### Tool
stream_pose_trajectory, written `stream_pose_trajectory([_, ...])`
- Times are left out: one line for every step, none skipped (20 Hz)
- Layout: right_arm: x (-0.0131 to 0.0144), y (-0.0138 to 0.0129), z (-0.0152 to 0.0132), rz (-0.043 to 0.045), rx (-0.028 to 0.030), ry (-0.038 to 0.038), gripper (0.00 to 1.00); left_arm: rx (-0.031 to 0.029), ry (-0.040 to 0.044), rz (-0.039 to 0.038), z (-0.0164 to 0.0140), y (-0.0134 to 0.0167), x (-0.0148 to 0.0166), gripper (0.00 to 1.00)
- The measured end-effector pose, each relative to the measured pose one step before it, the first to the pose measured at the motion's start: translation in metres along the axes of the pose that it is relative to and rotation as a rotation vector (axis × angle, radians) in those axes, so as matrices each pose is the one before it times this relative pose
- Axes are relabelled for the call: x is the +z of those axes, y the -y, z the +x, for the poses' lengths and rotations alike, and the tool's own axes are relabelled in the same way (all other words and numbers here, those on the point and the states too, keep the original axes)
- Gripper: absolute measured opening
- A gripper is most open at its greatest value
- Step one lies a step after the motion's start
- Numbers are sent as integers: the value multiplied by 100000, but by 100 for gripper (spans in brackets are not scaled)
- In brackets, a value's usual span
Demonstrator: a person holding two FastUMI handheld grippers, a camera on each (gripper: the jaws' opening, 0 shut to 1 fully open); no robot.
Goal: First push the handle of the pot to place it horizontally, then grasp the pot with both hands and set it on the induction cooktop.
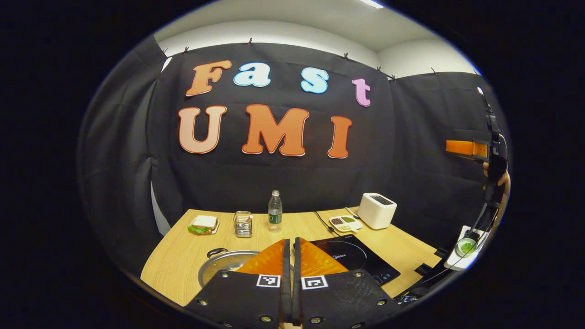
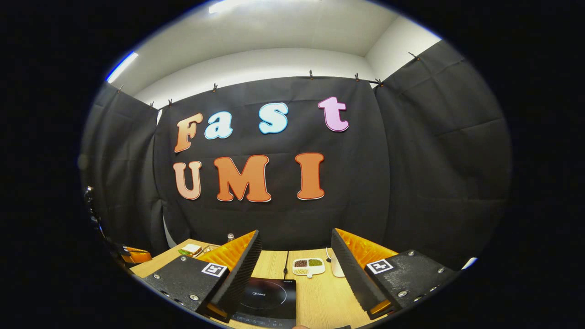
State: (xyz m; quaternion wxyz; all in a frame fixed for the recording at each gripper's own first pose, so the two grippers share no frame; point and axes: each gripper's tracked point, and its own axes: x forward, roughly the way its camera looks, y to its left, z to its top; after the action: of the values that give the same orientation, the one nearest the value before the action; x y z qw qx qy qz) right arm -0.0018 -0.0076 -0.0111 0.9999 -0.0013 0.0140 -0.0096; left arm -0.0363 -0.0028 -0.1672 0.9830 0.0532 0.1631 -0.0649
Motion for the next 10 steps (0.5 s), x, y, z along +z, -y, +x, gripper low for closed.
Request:
stream_pose_trajectory([-29, -12, 56, 181, 61, 74, 95, -206, -865, 374, -137, 100, -602, 2])
stream_pose_trajectory([25, -30, -50, 175, 42, 4, 95, -568, -1129, 301, -134, -31, -577, 2])
stream_pose_trajectory([-33, -62, 11, 97, 38, 18, 95, -818, -1360, 116, -72, 158, -756, 2])
stream_pose_trajectory([-101, -12, 83, 82, -45, -38, 95, -724, -1529, 125, -100, 109, -855, 2])
stream_pose_trajectory([-157, 17, 53, -38, 20, -202, 95, -633, -1822, 397, -46, 180, -922, 2])
stream_pose_trajectory([-153, 6, 72, -138, -32, -345, 95, -410, -1749, 544, -53, -47, -872, 2])
stream_pose_trajectory([-169, -32, 94, -108, -51, -484, 100, -246, -1582, 337, 54, -40, -837, 2])
stream_pose_trajectory([-154, -26, -26, -8, 205, -550, 100, -6, -1319, -316, 54, -70, -780, 2])
stream_pose_trajectory([-94, -60, 68, 237, 257, -322, 95, -150, -1277, -1021, 13, 27, -831, 2])
stream_pose_trajectory([-24, -99, -45, 442, 358, 46, 95, -618, -1930, -999, 112, 239, -1027, 2])
